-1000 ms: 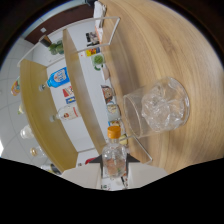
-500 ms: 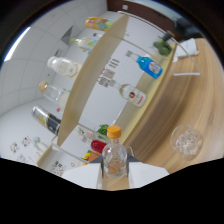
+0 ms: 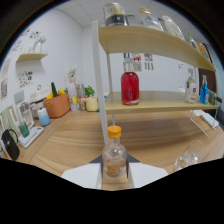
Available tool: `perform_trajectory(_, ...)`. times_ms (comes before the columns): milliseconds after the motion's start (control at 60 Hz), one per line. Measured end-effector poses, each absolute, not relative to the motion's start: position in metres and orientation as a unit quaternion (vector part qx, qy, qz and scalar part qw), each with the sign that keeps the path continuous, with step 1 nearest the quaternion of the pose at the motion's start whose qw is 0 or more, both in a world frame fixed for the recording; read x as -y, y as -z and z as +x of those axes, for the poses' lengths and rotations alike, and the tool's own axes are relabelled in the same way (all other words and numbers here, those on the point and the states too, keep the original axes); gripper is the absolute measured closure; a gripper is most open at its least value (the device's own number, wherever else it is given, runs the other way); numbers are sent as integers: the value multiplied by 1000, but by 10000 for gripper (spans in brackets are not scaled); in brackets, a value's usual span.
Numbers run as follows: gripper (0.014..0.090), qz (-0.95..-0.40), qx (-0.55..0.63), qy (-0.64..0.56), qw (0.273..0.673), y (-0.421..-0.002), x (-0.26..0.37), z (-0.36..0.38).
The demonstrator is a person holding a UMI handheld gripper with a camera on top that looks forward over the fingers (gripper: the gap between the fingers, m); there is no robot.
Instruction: Make me a cup of Mount Fuji.
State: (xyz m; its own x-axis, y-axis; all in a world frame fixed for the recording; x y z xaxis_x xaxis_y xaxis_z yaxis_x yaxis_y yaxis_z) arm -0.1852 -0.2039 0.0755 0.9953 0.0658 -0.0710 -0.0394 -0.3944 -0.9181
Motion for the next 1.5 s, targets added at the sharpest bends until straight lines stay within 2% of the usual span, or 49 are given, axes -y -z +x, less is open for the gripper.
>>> perform_trajectory(167,701,-865,14,-3,502,-30,203,-185)
perform_trajectory(350,699,-884,-2,-14,468,-15,202,-192)
perform_trajectory(783,673,-889,-1,-52,456,-12,213,-199)
perform_trajectory(967,466,-890,18,-75,449,-15,226,-200)
perform_trajectory(983,347,-890,22,-79,448,-17,228,-200)
perform_trajectory(1000,283,-890,25,-83,448,-19,230,-201)
perform_trajectory(1017,234,-890,28,-86,448,-22,232,-200)
perform_trajectory(1050,190,-888,32,-92,449,-27,237,-200)
perform_trajectory(1317,180,-851,79,-86,512,-109,280,-137)
perform_trajectory(1500,184,-847,49,-46,527,-127,295,-37)
